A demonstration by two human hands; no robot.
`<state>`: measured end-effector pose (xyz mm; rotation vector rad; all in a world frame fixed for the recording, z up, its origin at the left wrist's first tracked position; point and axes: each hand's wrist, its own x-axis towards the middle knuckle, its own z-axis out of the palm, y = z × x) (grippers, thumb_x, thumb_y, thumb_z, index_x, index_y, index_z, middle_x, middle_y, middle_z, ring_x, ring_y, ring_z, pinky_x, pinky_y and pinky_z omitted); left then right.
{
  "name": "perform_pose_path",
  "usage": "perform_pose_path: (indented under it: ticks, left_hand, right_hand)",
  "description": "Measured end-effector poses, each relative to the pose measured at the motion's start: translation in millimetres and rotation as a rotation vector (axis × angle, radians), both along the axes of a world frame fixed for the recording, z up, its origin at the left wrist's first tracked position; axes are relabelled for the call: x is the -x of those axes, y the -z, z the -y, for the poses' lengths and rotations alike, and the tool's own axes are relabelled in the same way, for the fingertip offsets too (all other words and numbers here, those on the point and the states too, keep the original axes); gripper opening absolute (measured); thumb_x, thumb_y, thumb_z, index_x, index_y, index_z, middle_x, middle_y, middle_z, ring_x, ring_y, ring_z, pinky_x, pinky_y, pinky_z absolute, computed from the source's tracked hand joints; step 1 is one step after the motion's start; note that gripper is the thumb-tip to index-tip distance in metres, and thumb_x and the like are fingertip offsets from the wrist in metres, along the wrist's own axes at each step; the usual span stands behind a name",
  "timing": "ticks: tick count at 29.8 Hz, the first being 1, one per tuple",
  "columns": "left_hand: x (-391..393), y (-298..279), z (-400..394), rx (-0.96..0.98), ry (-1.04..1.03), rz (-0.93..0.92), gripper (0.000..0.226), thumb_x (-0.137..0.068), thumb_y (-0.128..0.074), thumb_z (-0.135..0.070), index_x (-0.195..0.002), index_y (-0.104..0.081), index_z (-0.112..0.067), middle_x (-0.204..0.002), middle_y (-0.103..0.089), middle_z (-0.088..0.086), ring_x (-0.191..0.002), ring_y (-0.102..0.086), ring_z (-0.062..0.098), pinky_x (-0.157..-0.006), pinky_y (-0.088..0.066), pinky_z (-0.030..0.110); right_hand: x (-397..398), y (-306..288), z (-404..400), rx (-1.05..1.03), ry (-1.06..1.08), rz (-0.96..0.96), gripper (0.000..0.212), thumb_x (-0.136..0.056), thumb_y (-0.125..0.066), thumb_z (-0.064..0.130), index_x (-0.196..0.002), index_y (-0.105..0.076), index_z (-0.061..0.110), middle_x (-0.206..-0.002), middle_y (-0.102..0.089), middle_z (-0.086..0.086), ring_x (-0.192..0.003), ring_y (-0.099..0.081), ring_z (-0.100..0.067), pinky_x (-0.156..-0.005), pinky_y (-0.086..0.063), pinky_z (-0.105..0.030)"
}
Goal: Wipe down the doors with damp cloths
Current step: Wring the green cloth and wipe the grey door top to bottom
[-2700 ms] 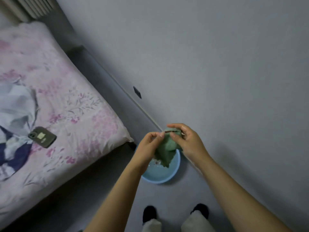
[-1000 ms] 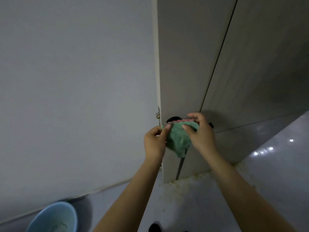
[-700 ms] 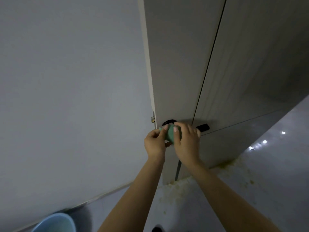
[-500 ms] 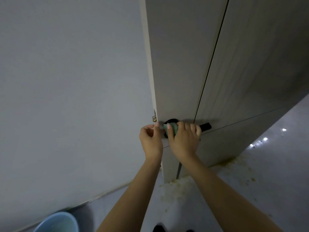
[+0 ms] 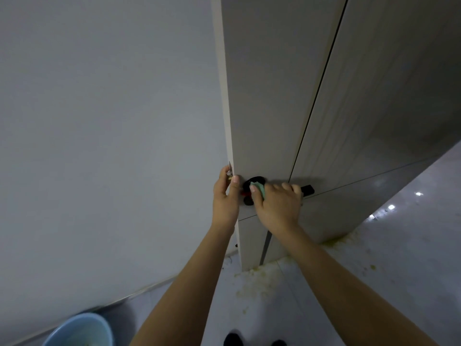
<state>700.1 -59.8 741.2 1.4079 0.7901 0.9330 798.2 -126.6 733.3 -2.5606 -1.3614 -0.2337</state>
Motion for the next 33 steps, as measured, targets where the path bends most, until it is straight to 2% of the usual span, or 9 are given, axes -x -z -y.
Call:
perform_pose_path:
  ticks: [3, 6, 9, 13, 20, 24, 29, 31, 33]
  left_hand:
    - [0.3, -1.7, -0.2, -0.005, 0.014, -0.006, 0.025, -0.102, -0.037, -0.015, -0.112, -0.057, -0.027, -0.102, -0.067, -0.007, -0.097, -0.061, 0.007, -0.08, -0.048, 0.017]
    - [2.8, -2.5, -2.9, 0.029, 0.038, -0.028, 0.024, -0.103, -0.038, -0.02, -0.121, -0.054, -0.026, -0.105, -0.067, -0.015, -0.1, -0.062, 0.003, -0.079, -0.047, 0.016]
    - [2.3, -3.5, -1.7, 0.032, 0.053, -0.044, 0.027, -0.103, -0.037, -0.022, -0.126, -0.05, -0.018, -0.109, -0.066, -0.006, -0.097, -0.062, 0.004, -0.077, -0.048, 0.016]
    - [-0.9, -3.6, 1.9, 0.011, 0.038, -0.037, 0.026, -0.104, -0.034, -0.017, -0.124, -0.048, -0.01, -0.106, -0.063, 0.006, -0.09, -0.059, 0.006, -0.076, -0.046, 0.017]
    - [0.0, -0.9, -0.1, -0.009, -0.021, -0.093, 0.028, -0.103, -0.038, -0.022, -0.127, -0.051, -0.017, -0.112, -0.064, -0.005, -0.097, -0.059, -0.005, -0.075, -0.043, 0.005]
    - [0.5, -1.5, -1.7, -0.003, -0.014, -0.141, 0.029, -0.103, -0.036, -0.024, -0.128, -0.05, -0.022, -0.108, -0.063, -0.016, -0.093, -0.057, -0.012, -0.071, -0.04, 0.001]
    - [-1.7, -1.6, -1.3, -0.003, 0.005, -0.165, 0.026, -0.103, -0.033, -0.026, -0.123, -0.049, -0.02, -0.102, -0.062, -0.012, -0.085, -0.055, -0.012, -0.068, -0.039, 0.001]
    - [-1.3, -1.2, -1.8, -0.002, 0.012, -0.157, 0.026, -0.104, -0.033, -0.025, -0.123, -0.049, -0.02, -0.101, -0.062, -0.014, -0.086, -0.055, -0.012, -0.069, -0.04, 0.001]
    - [-0.7, -0.8, -2.4, 0.002, 0.01, -0.168, 0.026, -0.103, -0.034, -0.026, -0.123, -0.05, -0.022, -0.102, -0.062, -0.017, -0.088, -0.056, -0.012, -0.07, -0.04, 0.001]
  right_hand:
    - [-9.8, 0.5, -0.5, 0.064, -0.076, 0.027, 0.067, -0.098, -0.019, 0.051, -0.068, -0.064, 0.013, -0.065, -0.065, -0.005, -0.069, -0.057, -0.023, -0.074, -0.031, -0.035]
    - [-28.2, -1.5, 7.0, 0.013, -0.107, 0.048, 0.076, -0.098, -0.013, 0.046, -0.055, -0.062, 0.007, -0.053, -0.059, -0.008, -0.058, -0.053, -0.024, -0.069, -0.029, -0.033]
    - [-24.7, -1.8, 4.5, 0.053, -0.043, 0.044, 0.073, -0.098, -0.016, 0.042, -0.059, -0.065, 0.006, -0.053, -0.058, -0.008, -0.057, -0.048, -0.022, -0.07, -0.027, -0.034]
    - [-8.0, -1.8, -1.2, 0.082, -0.063, 0.028, 0.064, -0.101, -0.023, 0.043, -0.066, -0.065, 0.01, -0.063, -0.064, -0.007, -0.067, -0.057, -0.024, -0.076, -0.033, -0.035]
    - [-53.2, -0.3, 4.6, 0.112, -0.242, 0.03, 0.075, -0.09, 0.002, 0.048, -0.064, -0.059, 0.013, -0.049, -0.043, 0.0, -0.049, -0.039, -0.019, -0.071, -0.033, -0.029]
    - [-83.0, 2.4, 8.7, 0.126, -0.24, -0.026, 0.063, -0.099, -0.016, 0.049, -0.053, -0.045, 0.018, -0.044, -0.036, 0.004, -0.043, -0.039, -0.014, -0.049, -0.02, -0.023]
    - [-66.3, 6.2, 9.4, 0.034, -0.145, 0.009, 0.063, -0.096, -0.015, 0.046, -0.052, -0.048, 0.015, -0.046, -0.042, 0.001, -0.048, -0.041, -0.019, -0.057, -0.027, -0.027]
    - [-62.8, 8.1, 12.0, -0.047, -0.244, 0.007, 0.063, -0.095, -0.016, 0.046, -0.054, -0.053, 0.014, -0.048, -0.045, 0.0, -0.047, -0.039, -0.018, -0.059, -0.028, -0.027]
    - [-76.2, 4.1, 9.3, 0.05, -0.358, -0.042, 0.06, -0.098, -0.019, 0.047, -0.052, -0.045, 0.018, -0.045, -0.043, 0.003, -0.042, -0.04, -0.015, -0.05, -0.026, -0.023]
